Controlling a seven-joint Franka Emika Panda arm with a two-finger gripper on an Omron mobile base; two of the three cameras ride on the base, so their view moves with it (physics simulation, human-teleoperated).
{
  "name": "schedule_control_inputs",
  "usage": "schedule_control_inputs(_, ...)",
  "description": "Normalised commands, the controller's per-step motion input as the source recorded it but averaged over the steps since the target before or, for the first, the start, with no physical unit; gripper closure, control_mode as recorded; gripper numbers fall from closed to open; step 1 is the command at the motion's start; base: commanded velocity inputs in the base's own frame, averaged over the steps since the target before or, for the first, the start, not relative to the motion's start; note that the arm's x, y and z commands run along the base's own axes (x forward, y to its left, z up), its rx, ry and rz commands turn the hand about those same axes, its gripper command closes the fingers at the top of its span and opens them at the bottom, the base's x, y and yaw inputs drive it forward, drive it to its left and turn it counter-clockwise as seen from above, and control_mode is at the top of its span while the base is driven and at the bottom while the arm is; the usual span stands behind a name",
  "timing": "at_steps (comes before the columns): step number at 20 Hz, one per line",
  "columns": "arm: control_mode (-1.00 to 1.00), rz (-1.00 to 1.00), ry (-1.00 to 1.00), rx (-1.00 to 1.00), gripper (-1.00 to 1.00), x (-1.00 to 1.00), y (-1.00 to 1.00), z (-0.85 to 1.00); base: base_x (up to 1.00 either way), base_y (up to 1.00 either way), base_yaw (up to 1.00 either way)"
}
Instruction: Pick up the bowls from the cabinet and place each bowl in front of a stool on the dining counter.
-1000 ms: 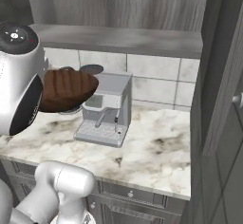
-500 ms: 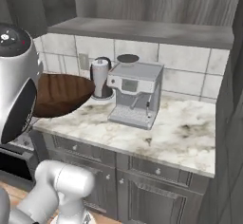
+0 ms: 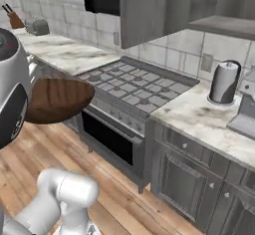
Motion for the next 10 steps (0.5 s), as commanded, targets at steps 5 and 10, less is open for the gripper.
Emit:
schedule_control_inputs(5,1.00,0.00,0.00,0.00,1.00,0.00,0.00,0.00,-0.61,0.84,0.85)
schedule_control_inputs(10,1.00,0.00,0.00,0.00,1.00,0.00,0.00,0.00,-0.52,0.75,0.84)
